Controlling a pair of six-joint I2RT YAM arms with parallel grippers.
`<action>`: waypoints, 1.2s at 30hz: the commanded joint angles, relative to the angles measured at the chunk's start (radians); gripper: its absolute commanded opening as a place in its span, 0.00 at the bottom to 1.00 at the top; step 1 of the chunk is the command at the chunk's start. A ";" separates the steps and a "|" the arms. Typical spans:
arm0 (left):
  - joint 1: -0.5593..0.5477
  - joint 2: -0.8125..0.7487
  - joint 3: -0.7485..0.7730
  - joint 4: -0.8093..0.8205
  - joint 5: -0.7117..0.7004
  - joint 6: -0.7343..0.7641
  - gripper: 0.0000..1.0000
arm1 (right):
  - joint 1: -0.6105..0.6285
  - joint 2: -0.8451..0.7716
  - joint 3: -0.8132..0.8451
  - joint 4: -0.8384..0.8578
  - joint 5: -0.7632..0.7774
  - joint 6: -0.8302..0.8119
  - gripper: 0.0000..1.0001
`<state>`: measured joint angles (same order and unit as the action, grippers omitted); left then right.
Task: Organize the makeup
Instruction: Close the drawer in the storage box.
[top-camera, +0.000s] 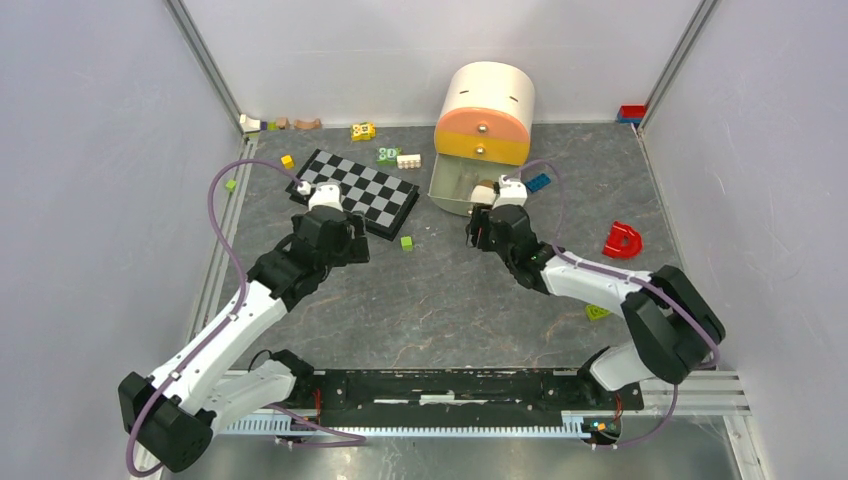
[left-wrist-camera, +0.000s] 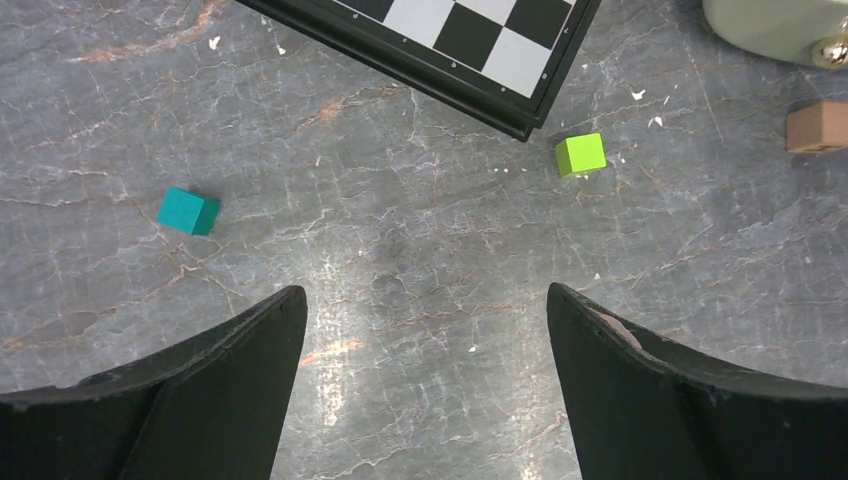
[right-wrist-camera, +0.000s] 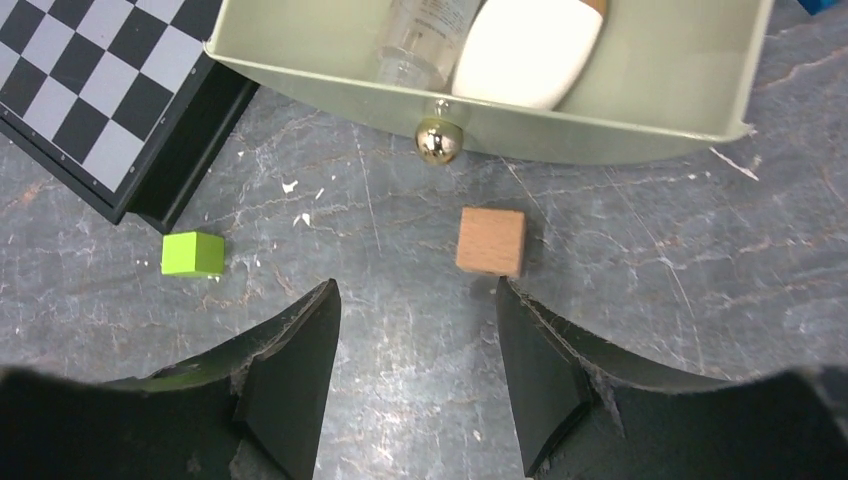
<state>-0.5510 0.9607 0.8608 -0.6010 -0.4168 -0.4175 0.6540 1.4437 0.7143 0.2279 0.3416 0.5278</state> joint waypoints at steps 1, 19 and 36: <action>0.003 0.005 0.017 0.002 0.016 0.106 0.95 | 0.004 0.061 0.083 0.075 0.027 0.024 0.65; 0.005 0.001 0.018 0.035 0.066 0.114 0.96 | 0.004 0.282 0.295 -0.061 0.182 0.114 0.62; 0.015 -0.014 0.010 0.060 0.118 0.110 0.98 | 0.004 0.396 0.369 -0.046 0.194 0.101 0.52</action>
<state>-0.5446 0.9619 0.8608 -0.5785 -0.3122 -0.3439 0.6544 1.8175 1.0370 0.1638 0.4988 0.6312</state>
